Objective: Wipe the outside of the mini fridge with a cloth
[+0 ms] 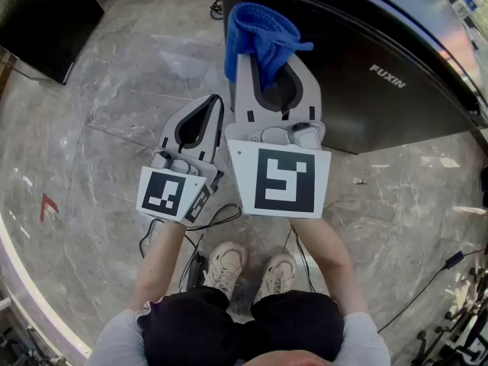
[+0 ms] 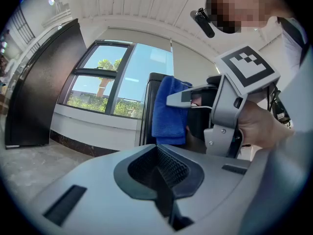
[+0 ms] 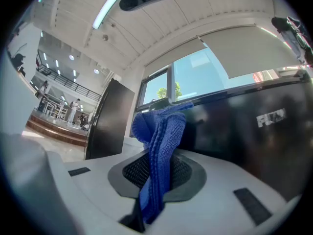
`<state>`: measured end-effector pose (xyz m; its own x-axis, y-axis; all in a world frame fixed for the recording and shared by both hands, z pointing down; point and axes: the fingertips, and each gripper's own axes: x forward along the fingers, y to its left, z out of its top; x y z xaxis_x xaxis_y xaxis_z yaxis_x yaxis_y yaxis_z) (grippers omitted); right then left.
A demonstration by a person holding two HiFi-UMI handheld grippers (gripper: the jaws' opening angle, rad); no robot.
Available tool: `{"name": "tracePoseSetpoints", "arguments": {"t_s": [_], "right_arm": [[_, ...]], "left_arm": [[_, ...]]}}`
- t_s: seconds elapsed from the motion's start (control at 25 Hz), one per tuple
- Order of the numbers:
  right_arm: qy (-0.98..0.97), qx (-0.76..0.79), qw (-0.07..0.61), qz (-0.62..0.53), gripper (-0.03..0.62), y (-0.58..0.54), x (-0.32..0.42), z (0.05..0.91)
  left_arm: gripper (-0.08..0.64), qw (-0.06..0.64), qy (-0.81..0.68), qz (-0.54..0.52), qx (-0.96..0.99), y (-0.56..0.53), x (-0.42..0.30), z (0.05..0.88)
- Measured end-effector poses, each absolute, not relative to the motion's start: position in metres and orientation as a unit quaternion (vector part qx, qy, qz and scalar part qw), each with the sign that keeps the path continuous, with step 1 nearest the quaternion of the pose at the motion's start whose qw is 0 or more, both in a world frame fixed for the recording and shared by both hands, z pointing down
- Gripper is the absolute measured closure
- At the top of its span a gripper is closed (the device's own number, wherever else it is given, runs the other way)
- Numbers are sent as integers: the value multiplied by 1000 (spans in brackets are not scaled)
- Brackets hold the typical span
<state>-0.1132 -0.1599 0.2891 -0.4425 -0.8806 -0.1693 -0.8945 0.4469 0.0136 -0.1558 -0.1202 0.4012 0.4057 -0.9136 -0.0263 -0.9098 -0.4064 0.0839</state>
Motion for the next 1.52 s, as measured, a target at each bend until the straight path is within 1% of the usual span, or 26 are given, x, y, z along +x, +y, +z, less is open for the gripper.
{"name": "tracePoseSetpoints", "arguments": {"t_s": [0.2, 0.44, 0.76, 0.92, 1.12, 1.32, 1.44, 1.52], "right_arm": [[816, -572, 38, 76, 517, -143, -42, 292], [770, -632, 33, 76, 517, -128, 39, 290], [668, -740, 12, 71, 517, -114, 165, 294], [624, -778, 1, 73, 517, -111, 209, 297], [587, -807, 15, 59, 517, -107, 250, 298], [548, -835, 4, 54, 517, -105, 276, 305], [569, -821, 28, 46, 517, -94, 264, 302], [605, -793, 42, 54, 517, -88, 233, 291]], "left_arm": [[555, 19, -532, -35, 846, -118, -143, 397], [555, 13, -525, -39, 850, -113, -137, 392], [555, 12, -517, -35, 855, -111, -124, 393], [555, 8, -511, -35, 859, -111, -117, 390], [555, 4, -509, -33, 860, -110, -114, 390], [555, 7, -510, -28, 860, -112, -114, 395], [555, 4, -509, -28, 860, -112, -113, 393], [555, 6, -510, -31, 859, -112, -113, 393]]}}
